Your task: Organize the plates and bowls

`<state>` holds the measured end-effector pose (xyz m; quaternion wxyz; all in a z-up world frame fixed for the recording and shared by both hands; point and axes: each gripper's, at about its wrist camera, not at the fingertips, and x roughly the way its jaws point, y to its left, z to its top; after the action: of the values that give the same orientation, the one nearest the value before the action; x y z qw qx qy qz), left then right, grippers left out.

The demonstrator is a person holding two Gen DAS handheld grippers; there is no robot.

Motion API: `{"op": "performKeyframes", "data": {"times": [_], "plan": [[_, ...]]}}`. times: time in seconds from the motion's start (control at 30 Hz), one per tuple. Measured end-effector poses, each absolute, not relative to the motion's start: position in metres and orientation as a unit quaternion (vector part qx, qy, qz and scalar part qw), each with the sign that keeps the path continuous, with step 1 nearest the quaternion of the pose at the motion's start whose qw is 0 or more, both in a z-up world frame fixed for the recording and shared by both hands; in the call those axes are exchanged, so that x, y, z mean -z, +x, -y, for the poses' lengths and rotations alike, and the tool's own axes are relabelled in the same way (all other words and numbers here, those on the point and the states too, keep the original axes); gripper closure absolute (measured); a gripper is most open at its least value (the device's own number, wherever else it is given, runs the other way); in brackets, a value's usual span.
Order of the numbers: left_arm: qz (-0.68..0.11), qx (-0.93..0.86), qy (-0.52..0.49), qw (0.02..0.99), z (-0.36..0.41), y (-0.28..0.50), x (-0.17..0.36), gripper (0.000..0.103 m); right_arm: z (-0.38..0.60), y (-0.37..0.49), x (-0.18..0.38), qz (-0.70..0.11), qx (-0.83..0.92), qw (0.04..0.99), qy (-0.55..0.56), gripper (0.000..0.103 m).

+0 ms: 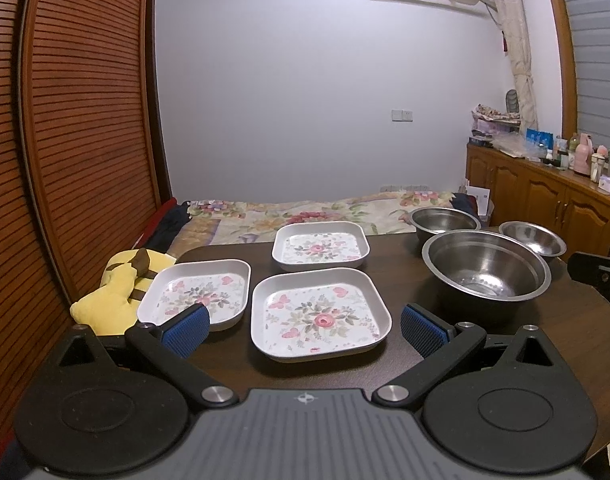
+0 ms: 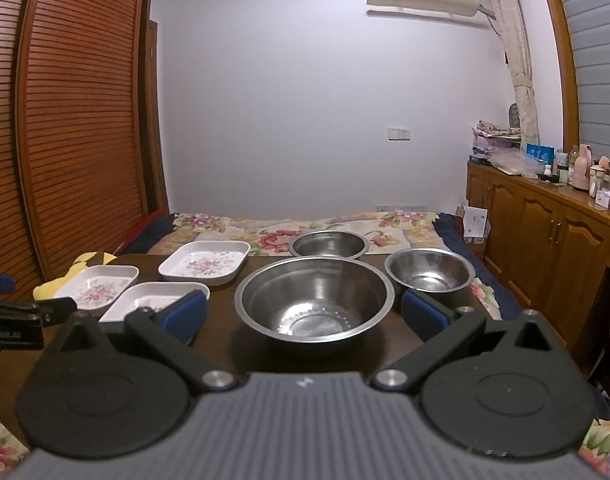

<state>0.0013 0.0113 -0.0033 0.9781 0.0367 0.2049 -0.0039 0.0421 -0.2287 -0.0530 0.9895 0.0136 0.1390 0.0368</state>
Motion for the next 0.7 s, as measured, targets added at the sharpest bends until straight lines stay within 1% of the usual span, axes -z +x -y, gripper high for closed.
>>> {"op": "performKeyframes", "data": {"times": [0.33,0.7], "plan": [[-0.218,0.001,0.034,0.975,-0.013,0.006,0.010,0.000,0.227,0.044,0.057,-0.145,-0.040,0.989,0.012,0.000],[-0.261,0.004,0.024,0.965,-0.029,0.022,0.031,0.000,0.217,0.051,0.067,-0.163,-0.061,0.985,0.017,0.000]]}}
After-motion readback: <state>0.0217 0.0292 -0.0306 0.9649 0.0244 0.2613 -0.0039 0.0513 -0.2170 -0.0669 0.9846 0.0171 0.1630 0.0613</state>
